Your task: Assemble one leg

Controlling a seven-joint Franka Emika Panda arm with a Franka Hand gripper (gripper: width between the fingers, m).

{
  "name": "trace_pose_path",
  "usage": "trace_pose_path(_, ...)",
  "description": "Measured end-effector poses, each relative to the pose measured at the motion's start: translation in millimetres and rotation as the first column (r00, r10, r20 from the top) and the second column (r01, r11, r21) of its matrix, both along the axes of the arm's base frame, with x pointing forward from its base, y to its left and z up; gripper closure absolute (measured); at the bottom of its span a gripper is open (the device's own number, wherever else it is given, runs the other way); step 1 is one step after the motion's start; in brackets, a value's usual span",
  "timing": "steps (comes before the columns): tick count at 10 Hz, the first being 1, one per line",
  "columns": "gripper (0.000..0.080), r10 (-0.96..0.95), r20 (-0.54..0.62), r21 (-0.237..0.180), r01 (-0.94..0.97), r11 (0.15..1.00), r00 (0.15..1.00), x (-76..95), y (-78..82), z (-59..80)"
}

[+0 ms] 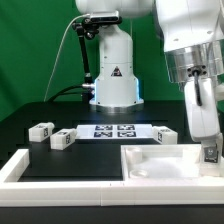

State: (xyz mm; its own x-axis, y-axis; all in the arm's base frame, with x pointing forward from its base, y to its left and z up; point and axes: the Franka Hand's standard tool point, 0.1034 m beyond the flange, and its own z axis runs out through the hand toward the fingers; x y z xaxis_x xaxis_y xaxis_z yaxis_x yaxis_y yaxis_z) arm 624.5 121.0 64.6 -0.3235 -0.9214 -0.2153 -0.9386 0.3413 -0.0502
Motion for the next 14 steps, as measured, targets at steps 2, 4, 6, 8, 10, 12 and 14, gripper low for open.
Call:
trace_pose_path(2,0.0509,-0.225,-0.029,0.017,0.226,0.974,0.974,1.3,3.5,0.7)
trace_pose_path(4,0.0509,-0.255,-0.028,0.023,0.255,0.967,0.967,0.9,3.6,0.7)
trace_pose_path(6,0.0509,-0.267,-0.031,0.043,0.268,0.962,0.963,1.6,2.6,1.0)
trace_pose_path(8,0.0509,-0.243,-0.023,0.042,0.243,0.969,0.97,1.6,2.7,0.7)
trace_pose_path(10,0.0353,-0.21,-0.016,0.038,0.21,0.977,0.978,1.6,2.6,0.7)
trace_pose_path(12,0.0202,-0.059,0.004,0.023,0.059,0.998,0.998,0.5,0.5,0.1)
trace_pose_path(14,0.0166,0.163,0.03,-0.004,-0.163,0.987,0.986,-0.3,0.2,0.5)
